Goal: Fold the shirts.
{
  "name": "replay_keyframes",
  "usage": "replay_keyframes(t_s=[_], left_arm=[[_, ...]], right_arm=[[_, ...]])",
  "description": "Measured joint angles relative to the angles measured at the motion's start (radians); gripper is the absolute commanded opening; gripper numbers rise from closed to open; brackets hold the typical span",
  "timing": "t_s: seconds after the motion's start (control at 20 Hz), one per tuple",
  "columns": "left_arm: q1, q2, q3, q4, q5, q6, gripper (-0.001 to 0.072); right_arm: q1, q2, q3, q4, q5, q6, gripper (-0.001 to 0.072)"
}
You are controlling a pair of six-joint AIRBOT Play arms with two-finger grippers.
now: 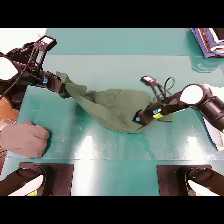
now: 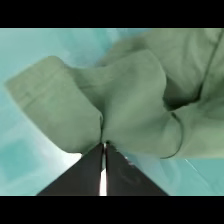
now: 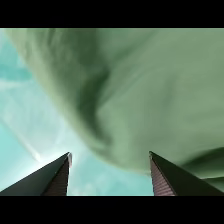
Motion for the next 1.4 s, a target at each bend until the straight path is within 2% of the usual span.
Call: replay_keyframes(t_s=[0.25,0.5,0.75,0.85,1.0,1.2,1.4], left_arm=[[0.0,0.0,-0.009,0.008,0.04,-0.002,0.0022],[0.0,0.0,-0.011,-0.004,0.051,-0.005,0.0022],[0.0,0.0,-0.011,-0.013,0.055,-0.005,0.0023],[0.0,0.0,-0.011,-0.013,0.055,-0.005,0.0022],[0.0,0.0,-0.011,-0.014,0.054,-0.005,0.0022],[0.0,0.001,-0.011,-0.016,0.052,-0.008,0.0022],[0.0,0.026,0.042,0.021,0.051,-0.04,0.0022]], right_arm=[[-0.171,-0.103,0.139,-0.003,0.0,-0.019,0.0553],[-0.287,-0.367,0.33,-0.005,0.034,-0.06,0.0552],[-0.294,-0.593,0.484,-0.006,0.089,-0.069,0.055],[-0.287,-0.649,0.526,-0.016,0.103,-0.056,0.0416],[-0.278,-0.689,0.558,-0.039,0.122,-0.043,0.0027],[-0.275,-0.684,0.573,-0.053,0.114,-0.054,0.0016],[-0.291,-0.575,0.585,-0.093,0.074,-0.059,0.0016]])
